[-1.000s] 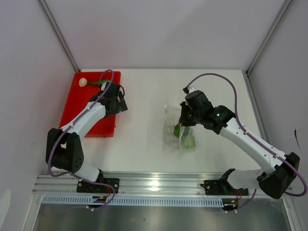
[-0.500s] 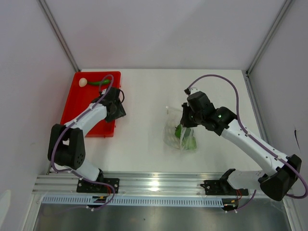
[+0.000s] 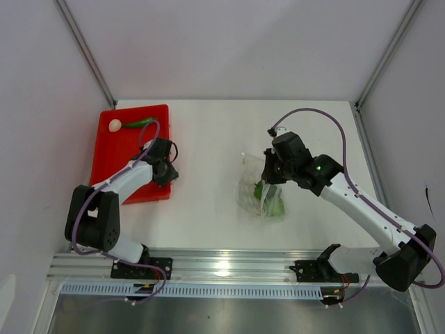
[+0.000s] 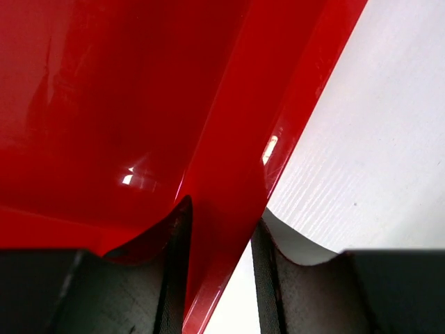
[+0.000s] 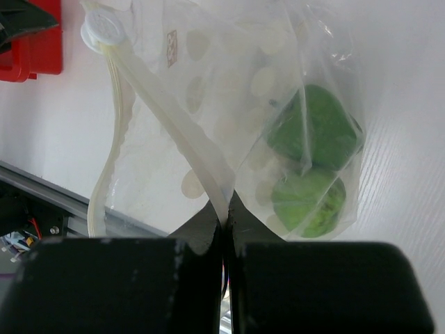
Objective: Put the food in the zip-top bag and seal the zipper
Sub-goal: Move the bin to the center of the board, then pick up the fake vegetable from the bin.
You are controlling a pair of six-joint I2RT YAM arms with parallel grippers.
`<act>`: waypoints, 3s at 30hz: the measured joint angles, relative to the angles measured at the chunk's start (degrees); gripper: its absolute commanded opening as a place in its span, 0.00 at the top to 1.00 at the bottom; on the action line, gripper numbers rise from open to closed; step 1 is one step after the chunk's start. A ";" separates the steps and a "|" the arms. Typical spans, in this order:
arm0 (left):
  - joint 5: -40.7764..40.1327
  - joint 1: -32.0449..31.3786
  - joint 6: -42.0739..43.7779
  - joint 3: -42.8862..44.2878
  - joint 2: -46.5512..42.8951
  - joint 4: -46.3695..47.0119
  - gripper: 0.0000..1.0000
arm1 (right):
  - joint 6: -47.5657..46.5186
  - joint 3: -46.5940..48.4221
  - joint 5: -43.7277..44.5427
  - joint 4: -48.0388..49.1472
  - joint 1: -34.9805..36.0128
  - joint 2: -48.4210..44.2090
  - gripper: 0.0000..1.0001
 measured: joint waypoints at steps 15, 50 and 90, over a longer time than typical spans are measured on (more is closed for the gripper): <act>1.55 0.00 -3.41 -10.49 -11.76 1.07 0.51 | -0.02 -2.47 -1.11 1.90 -0.13 -0.31 1.00; 5.31 23.41 -17.68 5.42 -1.16 10.97 0.09 | -3.37 -2.14 -3.10 2.27 -2.82 4.63 1.00; 5.49 29.90 -35.93 32.00 32.11 16.52 0.31 | -8.00 1.77 -6.25 5.35 -3.78 10.16 1.00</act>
